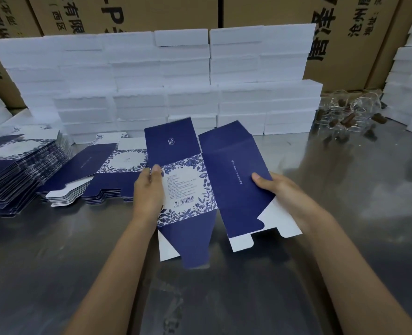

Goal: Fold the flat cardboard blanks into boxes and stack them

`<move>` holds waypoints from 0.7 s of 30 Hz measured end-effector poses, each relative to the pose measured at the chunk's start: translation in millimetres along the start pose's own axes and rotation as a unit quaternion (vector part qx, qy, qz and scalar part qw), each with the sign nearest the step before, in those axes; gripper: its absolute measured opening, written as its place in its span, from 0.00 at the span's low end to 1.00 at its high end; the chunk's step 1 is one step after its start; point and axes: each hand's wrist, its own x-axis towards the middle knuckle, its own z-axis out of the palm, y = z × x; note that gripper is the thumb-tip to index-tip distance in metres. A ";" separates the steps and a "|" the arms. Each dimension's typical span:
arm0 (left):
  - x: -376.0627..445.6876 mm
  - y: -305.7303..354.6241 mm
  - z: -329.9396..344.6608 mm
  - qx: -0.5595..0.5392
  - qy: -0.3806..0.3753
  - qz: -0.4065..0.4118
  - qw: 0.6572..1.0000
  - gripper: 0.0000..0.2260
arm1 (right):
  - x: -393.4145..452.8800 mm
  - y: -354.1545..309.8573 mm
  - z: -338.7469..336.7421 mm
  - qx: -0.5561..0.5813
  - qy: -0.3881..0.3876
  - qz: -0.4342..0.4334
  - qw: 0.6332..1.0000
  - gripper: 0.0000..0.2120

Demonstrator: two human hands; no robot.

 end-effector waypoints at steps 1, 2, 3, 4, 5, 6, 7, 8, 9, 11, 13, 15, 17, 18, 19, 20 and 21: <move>-0.8 0.0 0.1 -0.011 0.004 0.000 1.000 0.15 | -0.3 0.4 -2.3 0.017 -0.011 0.012 1.000 0.14; -1.5 -0.5 0.2 -0.027 0.008 -0.001 1.000 0.15 | -1.1 0.1 -4.9 0.031 -0.029 0.027 0.999 0.15; -2.6 -0.9 0.2 -0.044 0.014 -0.006 0.999 0.15 | -2.3 0.1 -7.3 0.040 -0.047 0.036 0.997 0.16; -3.6 -1.6 0.6 -0.057 0.018 -0.010 0.998 0.15 | -3.5 0.4 -9.2 0.044 -0.057 0.038 0.997 0.16; -5.1 -0.7 1.1 -0.059 0.019 -0.009 0.998 0.15 | -3.8 0.5 -10.6 0.043 -0.054 0.035 0.997 0.16; -6.9 1.3 2.2 -0.048 0.013 -0.001 0.999 0.14 | -3.5 0.2 -11.4 0.045 -0.042 0.029 0.998 0.15; -8.9 3.4 3.3 -0.020 -0.002 0.005 1.000 0.12 | -2.6 -0.1 -11.8 0.057 -0.023 0.025 0.998 0.15; -10.5 4.7 4.2 0.025 -0.025 0.014 0.999 0.15 | -1.7 -1.1 -12.2 0.072 -0.005 0.027 0.997 0.14; -12.8 7.0 4.8 0.085 -0.051 0.035 0.994 0.23 | -1.6 -2.8 -12.5 0.083 0.004 0.031 0.996 0.14; -19.4 10.9 8.0 0.177 -0.100 0.086 0.975 0.34 | -3.3 -5.2 -13.4 0.080 0.003 0.046 0.996 0.14; -29.3 18.0 12.8 0.142 -0.185 0.091 0.968 0.35 | -4.8 -4.2 -13.0 0.103 0.003 0.049 0.994 0.17; -36.4 21.5 16.4 0.064 -0.279 0.068 0.956 0.34 | -5.8 -4.5 -11.3 0.157 -0.004 0.018 0.987 0.18; -40.0 22.9 16.9 0.042 -0.333 0.072 0.939 0.36 | -5.7 -3.7 -9.3 0.186 -0.023 -0.019 0.982 0.20; -41.6 25.3 15.9 0.033 -0.346 0.079 0.934 0.37 | -5.3 -3.3 -7.8 0.202 -0.034 -0.023 0.979 0.23; -42.9 28.4 14.0 0.023 -0.354 0.085 0.931 0.39 | -3.9 -2.4 -6.3 0.223 -0.041 -0.019 0.974 0.24; -43.5 30.8 12.1 0.014 -0.359 0.093 0.928 0.39 | -2.4 -1.7 -4.4 0.241 -0.044 -0.016 0.969 0.24; -44.6 33.0 10.9 0.013 -0.363 0.105 0.926 0.39 | -0.7 -0.8 -2.1 0.249 -0.049 -0.019 0.967 0.23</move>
